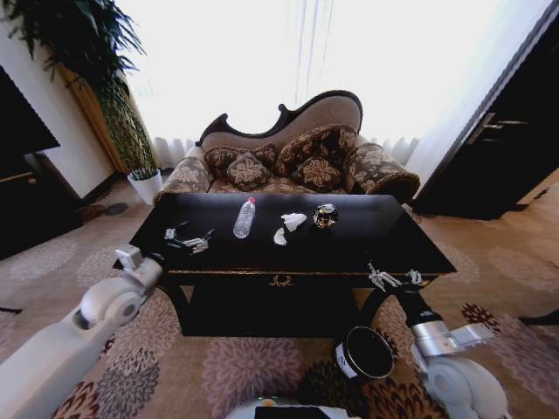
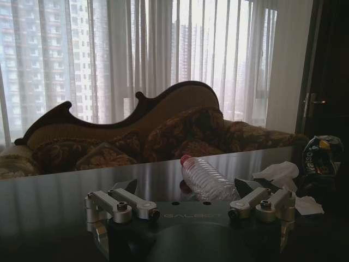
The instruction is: Move to the front of the table and place the trash on the table into the trash bin.
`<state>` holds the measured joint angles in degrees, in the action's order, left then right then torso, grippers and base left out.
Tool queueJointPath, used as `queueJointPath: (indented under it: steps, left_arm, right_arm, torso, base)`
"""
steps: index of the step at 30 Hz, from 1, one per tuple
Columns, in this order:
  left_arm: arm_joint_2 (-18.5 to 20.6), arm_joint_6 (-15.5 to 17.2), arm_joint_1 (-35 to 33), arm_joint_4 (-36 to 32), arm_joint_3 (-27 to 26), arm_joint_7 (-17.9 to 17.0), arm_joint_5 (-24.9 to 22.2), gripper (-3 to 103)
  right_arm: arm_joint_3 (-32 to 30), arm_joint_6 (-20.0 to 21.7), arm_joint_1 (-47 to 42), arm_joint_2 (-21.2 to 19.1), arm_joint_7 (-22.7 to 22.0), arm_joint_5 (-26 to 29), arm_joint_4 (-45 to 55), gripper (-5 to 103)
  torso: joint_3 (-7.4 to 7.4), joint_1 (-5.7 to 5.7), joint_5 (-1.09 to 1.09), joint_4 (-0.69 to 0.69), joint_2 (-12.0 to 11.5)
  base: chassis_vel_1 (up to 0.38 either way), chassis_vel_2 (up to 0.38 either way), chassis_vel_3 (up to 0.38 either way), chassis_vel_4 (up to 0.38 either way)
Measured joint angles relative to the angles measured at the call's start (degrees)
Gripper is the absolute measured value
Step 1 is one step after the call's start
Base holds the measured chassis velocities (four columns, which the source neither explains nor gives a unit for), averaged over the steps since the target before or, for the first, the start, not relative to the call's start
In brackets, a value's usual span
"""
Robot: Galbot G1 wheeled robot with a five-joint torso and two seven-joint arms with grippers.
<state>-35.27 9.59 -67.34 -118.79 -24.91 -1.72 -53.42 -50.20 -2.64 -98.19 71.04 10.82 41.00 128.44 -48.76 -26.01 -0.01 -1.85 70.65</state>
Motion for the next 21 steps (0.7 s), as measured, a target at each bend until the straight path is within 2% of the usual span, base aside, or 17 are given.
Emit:
queueJointPath:
  steps: [3,14,21]
  left_arm:
    - [-0.9,-0.2,5.7,2.8,5.0,-0.2,-1.2,98]
    - [-2.9,-1.1,15.0,8.2,15.5,0.0,-1.1,97]
    - [-4.1,-1.2,18.7,9.9,19.4,0.0,-0.9,97]
  right_arm:
    - [0.2,0.0,0.2,0.3,0.1,-0.3,-0.2,100]
    - [0.4,-0.1,-1.0,1.7,0.3,-0.9,0.7,100]
    - [0.4,0.0,-1.0,1.7,0.3,-1.0,1.3,100]
  torso:
    - [0.00,0.00,0.00,-0.01,0.0]
    - [0.00,0.01,0.01,-0.02,0.0]
    - [0.00,0.00,0.00,-0.01,0.0]
  base:
    - [0.000,0.000,0.000,0.000]
    - [0.000,0.000,0.000,0.000]
    - [0.000,0.000,0.000,0.000]
